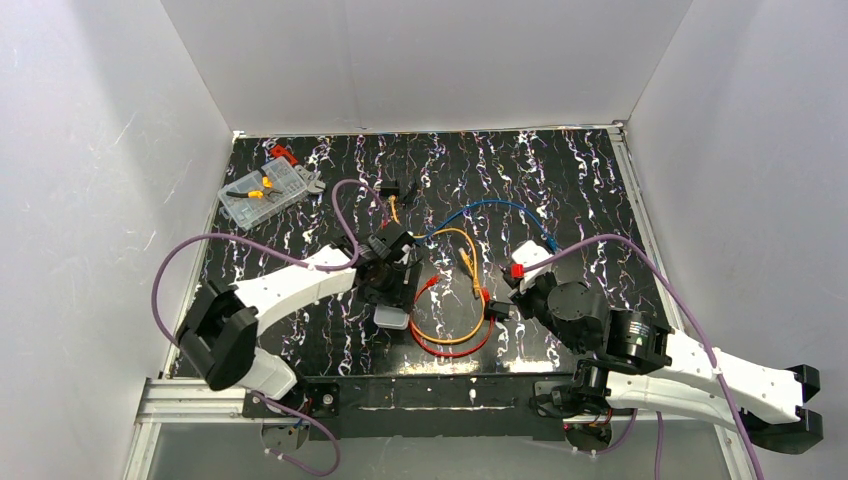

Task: Insert the plug into the switch port
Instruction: Adjust the switch port at the center of the board.

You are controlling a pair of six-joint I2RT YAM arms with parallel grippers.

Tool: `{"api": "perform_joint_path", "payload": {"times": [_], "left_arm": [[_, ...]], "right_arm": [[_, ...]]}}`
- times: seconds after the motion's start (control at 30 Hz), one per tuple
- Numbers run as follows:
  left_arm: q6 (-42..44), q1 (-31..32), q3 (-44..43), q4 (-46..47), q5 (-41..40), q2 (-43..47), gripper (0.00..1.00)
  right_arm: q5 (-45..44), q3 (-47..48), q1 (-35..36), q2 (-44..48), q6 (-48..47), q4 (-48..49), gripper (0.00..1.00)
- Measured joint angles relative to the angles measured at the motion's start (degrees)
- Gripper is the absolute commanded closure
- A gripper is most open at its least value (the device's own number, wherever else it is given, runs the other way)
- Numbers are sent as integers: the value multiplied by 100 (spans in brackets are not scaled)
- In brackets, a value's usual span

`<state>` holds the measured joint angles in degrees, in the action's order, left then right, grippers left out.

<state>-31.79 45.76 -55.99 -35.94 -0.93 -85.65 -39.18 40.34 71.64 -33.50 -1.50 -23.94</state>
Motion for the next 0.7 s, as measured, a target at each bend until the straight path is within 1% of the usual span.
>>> {"api": "perform_joint_path", "payload": {"times": [0.17, 0.37, 0.6, 0.7], "left_arm": [[542, 17, -114, -455, 22, 428, 100], [758, 120, -109, -970, 28, 433, 100], [595, 245, 87, -1097, -111, 247, 88], [511, 278, 223, -1069, -181, 61, 81]], "right_arm": [[22, 0, 0, 0, -20, 2, 99], [39, 0, 0, -61, -39, 4, 99], [74, 0, 0, -87, -42, 4, 99], [81, 0, 0, -90, -42, 4, 99]]}}
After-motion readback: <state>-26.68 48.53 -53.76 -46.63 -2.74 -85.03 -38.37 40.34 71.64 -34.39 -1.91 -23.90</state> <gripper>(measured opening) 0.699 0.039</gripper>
